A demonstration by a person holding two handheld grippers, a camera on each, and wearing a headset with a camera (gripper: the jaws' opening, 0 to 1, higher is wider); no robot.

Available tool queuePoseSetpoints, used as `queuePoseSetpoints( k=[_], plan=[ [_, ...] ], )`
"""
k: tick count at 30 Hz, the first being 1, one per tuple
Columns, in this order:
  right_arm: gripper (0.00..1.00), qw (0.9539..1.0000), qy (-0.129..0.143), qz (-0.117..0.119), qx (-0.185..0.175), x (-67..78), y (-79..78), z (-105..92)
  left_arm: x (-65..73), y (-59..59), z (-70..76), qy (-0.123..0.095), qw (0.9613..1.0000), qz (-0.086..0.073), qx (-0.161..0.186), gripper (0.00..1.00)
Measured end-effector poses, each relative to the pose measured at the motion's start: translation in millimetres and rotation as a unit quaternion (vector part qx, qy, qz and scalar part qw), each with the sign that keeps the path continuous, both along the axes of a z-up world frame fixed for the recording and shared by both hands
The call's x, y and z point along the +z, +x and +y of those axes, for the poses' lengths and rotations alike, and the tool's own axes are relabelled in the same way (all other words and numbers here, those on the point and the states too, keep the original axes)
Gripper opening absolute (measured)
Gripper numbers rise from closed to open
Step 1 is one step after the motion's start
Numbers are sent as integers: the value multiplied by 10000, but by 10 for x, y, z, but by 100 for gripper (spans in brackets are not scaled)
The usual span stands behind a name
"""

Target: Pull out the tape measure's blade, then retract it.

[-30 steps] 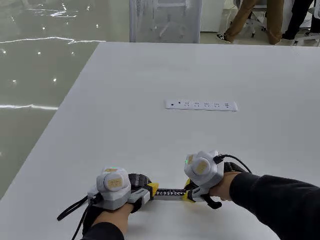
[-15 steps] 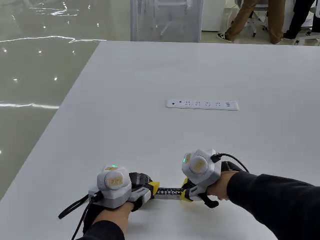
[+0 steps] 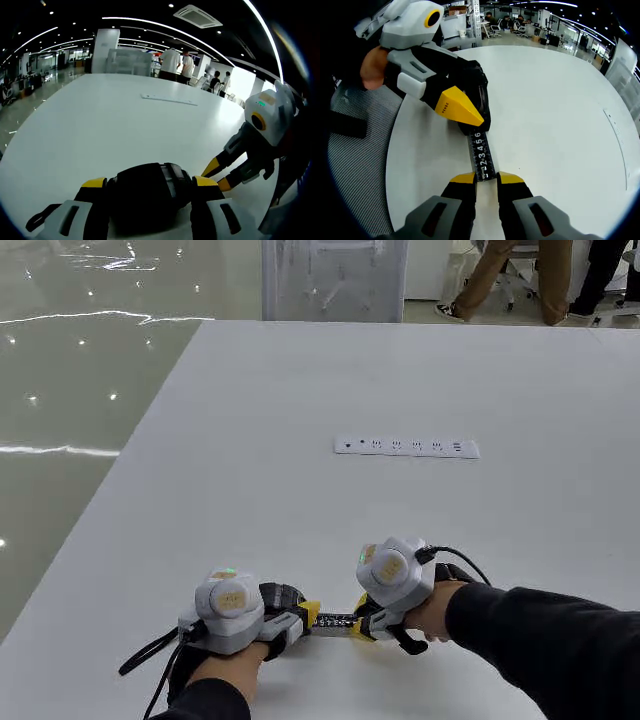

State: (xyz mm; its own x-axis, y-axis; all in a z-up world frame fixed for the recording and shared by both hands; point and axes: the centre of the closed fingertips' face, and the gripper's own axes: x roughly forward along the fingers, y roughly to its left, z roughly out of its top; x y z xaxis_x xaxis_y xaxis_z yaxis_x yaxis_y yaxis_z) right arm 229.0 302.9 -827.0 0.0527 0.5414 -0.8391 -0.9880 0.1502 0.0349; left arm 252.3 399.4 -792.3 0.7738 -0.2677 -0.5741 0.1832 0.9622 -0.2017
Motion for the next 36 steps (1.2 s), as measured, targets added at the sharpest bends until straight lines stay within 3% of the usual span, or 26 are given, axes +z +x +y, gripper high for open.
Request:
queuePoseSetpoints(
  k=[11,22,31,36],
  plan=[
    [12,9998,171,-82,70,-2,-10,136,-1,-4,-6,2,10000,16,-13,62],
    [12,9991,360,99,-185,5,-10,239,5,-7,-8,-13,10000,20,-20,62],
    [12,9990,442,43,-77,4,-18,335,7,-14,-12,-27,10000,31,-25,62],
    [12,9988,452,142,-124,5,-7,366,6,-15,-14,-25,10000,48,-25,62]
  ],
)
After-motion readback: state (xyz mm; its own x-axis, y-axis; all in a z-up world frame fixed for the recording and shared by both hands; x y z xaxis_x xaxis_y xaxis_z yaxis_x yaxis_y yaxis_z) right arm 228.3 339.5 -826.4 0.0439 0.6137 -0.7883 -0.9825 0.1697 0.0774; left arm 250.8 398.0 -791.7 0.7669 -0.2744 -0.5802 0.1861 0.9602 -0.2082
